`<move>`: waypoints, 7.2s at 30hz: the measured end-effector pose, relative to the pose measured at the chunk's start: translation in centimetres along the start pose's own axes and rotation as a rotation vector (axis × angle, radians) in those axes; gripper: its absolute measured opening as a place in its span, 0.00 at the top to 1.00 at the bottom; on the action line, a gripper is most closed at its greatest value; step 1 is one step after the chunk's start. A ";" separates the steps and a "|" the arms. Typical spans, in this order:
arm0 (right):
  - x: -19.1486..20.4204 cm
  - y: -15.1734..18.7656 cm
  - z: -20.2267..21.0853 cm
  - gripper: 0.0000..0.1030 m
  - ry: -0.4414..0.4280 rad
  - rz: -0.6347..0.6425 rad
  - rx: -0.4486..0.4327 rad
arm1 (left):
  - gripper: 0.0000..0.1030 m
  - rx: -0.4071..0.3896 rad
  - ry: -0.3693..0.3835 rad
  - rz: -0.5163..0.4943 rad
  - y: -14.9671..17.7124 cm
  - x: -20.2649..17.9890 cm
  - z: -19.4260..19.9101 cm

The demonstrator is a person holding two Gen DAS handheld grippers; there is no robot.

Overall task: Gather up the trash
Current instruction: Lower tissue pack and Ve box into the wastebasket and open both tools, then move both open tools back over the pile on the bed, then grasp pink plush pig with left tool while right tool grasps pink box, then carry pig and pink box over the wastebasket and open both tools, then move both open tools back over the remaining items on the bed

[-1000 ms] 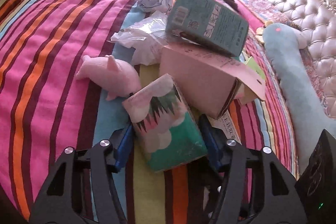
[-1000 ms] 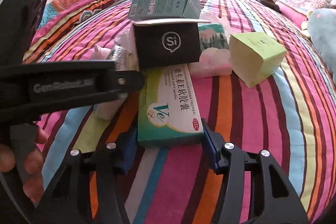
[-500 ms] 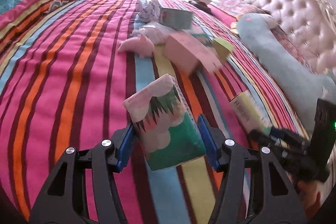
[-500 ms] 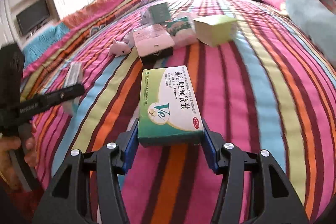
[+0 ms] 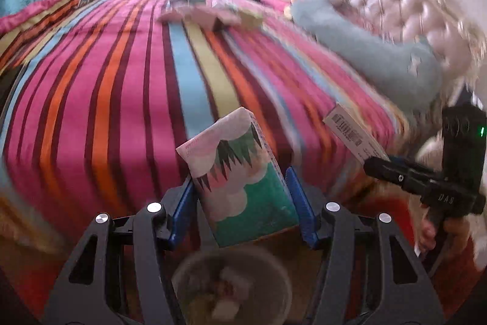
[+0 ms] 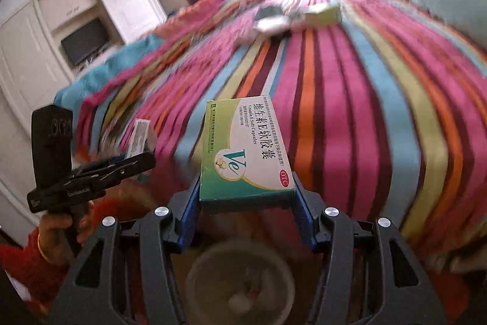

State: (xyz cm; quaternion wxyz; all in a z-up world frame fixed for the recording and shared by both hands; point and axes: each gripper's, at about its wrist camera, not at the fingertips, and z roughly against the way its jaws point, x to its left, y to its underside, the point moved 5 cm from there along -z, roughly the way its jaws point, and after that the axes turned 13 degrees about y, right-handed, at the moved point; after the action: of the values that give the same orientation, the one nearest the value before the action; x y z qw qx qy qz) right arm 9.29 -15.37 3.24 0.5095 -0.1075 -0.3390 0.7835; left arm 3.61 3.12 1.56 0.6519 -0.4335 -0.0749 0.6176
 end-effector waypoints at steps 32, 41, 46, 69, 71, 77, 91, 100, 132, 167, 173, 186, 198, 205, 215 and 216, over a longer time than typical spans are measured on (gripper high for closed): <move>1.2 15.5 -13.3 0.32 0.077 -0.049 0.496 | 0.24 0.622 -0.143 0.153 21.1 4.5 -11.9; 1.3 15.3 -13.0 0.32 0.092 -0.034 0.483 | 0.24 0.625 -0.136 0.165 21.2 4.7 -12.1; 1.4 15.2 -13.1 0.32 0.096 -0.035 0.478 | 0.24 0.617 -0.134 0.162 21.1 4.6 -12.1; -4.8 -12.5 -1.7 0.26 0.202 -0.195 -0.208 | 0.24 0.004 -0.264 -0.199 -10.7 5.7 -1.7; -5.8 -15.6 -3.8 0.26 0.222 -0.222 -0.227 | 0.24 -0.020 -0.285 -0.183 -14.7 7.9 -3.3; -5.1 -23.2 -11.6 0.26 0.277 -0.075 -0.234 | 0.24 -0.100 -0.326 -0.067 -24.1 13.9 -7.7; 1.4 -29.6 -22.4 0.26 0.294 0.437 -0.208 | 0.24 0.030 -0.306 0.033 -32.9 21.2 -17.8; 1.9 -31.4 -26.3 0.26 0.290 0.476 -0.144 | 0.24 0.125 -0.250 -0.109 -34.2 21.8 -20.8; -0.1 -17.0 -9.3 0.40 0.067 0.151 -0.166 | 0.58 -0.030 -0.003 -0.115 -20.1 9.8 -6.5; 2.6 16.1 -14.9 0.40 0.061 0.027 0.515 | 0.58 0.621 0.003 0.084 21.1 3.1 -12.9; 3.1 17.3 -14.4 0.28 0.075 0.053 0.480 | 0.20 0.650 -0.072 0.133 21.6 4.8 -13.3; 2.6 15.9 -12.0 0.27 0.122 0.057 0.402 | 0.20 0.524 -0.057 0.155 19.2 4.9 -11.1; 0.7 -0.2 -0.3 0.27 0.201 0.002 -0.081 | 0.20 0.236 -0.050 -0.085 3.5 1.6 -0.8; -3.4 -14.3 -4.1 0.17 0.420 -0.111 -0.310 | 0.20 -0.028 -0.147 -0.120 -13.1 4.3 -1.6; -6.9 -28.8 -15.6 0.17 0.594 -0.291 -0.312 | 0.20 -0.184 -0.248 -0.071 -33.8 12.5 -10.7; -6.9 -29.6 -16.6 0.17 0.615 -0.292 -0.310 | 0.20 -0.189 -0.253 -0.059 -35.1 13.3 -11.3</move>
State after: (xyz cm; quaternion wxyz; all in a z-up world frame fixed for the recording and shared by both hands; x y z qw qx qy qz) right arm 42.43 -6.93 8.55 0.6716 -0.3645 -0.2965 0.5729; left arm 39.70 14.25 11.90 0.6112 -0.4092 -0.2269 0.6383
